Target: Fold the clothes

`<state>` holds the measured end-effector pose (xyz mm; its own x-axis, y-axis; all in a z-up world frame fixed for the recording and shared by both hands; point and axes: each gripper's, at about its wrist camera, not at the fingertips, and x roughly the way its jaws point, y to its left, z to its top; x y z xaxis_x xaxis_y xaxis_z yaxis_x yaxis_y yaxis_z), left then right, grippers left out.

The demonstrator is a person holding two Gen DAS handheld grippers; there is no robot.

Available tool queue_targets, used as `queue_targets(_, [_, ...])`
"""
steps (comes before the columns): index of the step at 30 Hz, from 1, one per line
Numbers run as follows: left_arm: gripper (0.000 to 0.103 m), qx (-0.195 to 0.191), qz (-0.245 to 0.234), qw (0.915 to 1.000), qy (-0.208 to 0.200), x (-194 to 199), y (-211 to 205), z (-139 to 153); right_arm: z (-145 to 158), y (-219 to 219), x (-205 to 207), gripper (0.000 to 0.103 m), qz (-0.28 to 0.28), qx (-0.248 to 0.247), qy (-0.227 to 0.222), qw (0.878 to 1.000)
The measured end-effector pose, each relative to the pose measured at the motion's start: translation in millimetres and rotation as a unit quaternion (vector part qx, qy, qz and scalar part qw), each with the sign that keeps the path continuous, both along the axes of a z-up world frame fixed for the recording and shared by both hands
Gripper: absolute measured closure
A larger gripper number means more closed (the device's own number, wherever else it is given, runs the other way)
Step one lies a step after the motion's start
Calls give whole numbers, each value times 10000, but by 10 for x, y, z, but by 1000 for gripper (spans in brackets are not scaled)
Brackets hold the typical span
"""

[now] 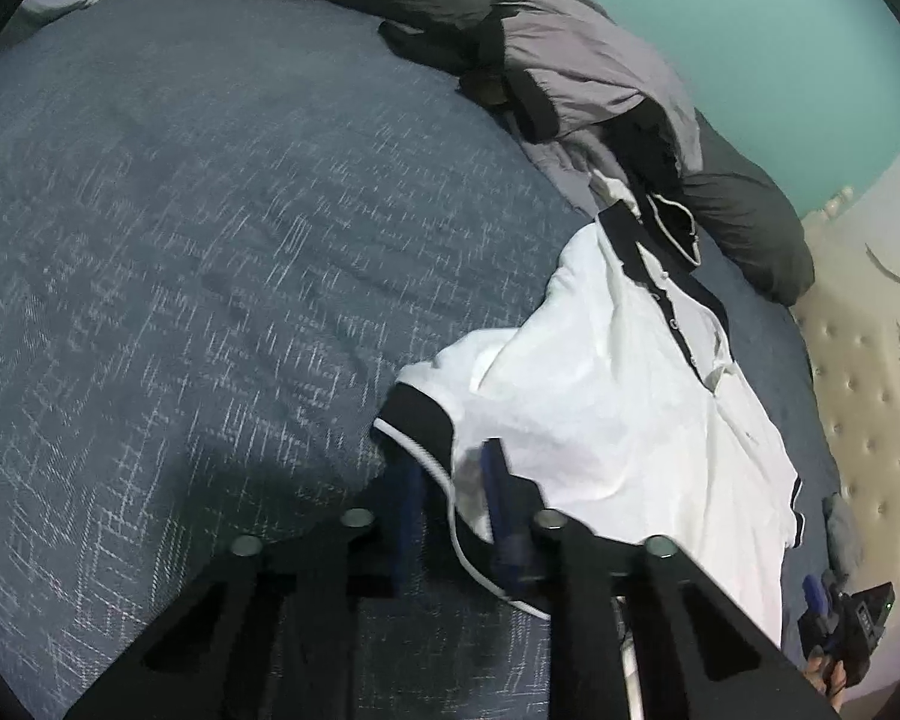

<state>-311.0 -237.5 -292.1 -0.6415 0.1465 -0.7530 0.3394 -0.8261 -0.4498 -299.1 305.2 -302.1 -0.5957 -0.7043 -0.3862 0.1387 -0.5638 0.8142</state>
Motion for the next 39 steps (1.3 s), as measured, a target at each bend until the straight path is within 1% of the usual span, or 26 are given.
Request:
queue_targets(2, [99,-27,-70,10000,56,-62,28,86,-5,-9,-3,78,15,2,5,10000])
queue_targets(11, [100,-147,-387,9987,308,-342,153,473,-36,-12,-20,78,2,0,-5,10000])
queue_targets(14, [100,-144,-535,9975,444,-562,263,634,-46,-5,-28,78,-6,-7,-15,10000])
queue_targets(17, [100,-174,-680,9963,502,-780,375,707,-48,-6,-36,78,1,-7,-9,10000])
queue_targets(19, [100,-107,-656,9967,467,-891,395,658,-55,-2,-44,78,-1,4,-13,10000])
queue_targets(21, [100,60,-611,9973,408,-977,399,556,-65,8,-56,78,-6,-5,-23,10000])
queue_targets(23, [100,181,-668,9974,182,-1040,458,392,-67,15,-62,78,-15,2,-22,10000])
queue_targets(26, [100,94,-1036,9945,-121,-1043,669,183,-77,26,-79,78,-37,18,-29,10000])
queue_targets(28, [100,16,-1192,9926,-235,-1014,753,104,-90,30,-90,78,-44,15,-52,10000])
queue_targets(29, [100,4,-1196,9925,-244,-988,752,91,-93,26,-93,78,-30,17,-67,10000])
queue_targets(31, [98,19,-1100,9937,-192,-917,693,108,-83,11,-88,78,8,19,-54,10000])
queue_targets(32, [95,24,-1044,9944,-162,-882,648,132,-71,4,-80,78,20,26,-37,10000])
queue_targets(33, [86,27,-981,9951,-128,-846,592,170,-62,0,-75,78,26,23,-22,10000])
queue_targets(34, [80,31,-918,9957,-94,-811,536,207,-52,-4,-72,78,34,16,-6,10000])
queue_targets(35, [72,17,-875,9961,-57,-779,482,244,-46,-7,-68,78,40,12,5,10000])
queue_targets(37, [71,-154,-778,9969,-1,-725,373,314,-46,-9,-59,78,42,7,7,10000])
queue_targets(39, [71,-199,-697,9974,-42,-689,269,317,-58,-15,-57,78,40,-10,-17,10000])
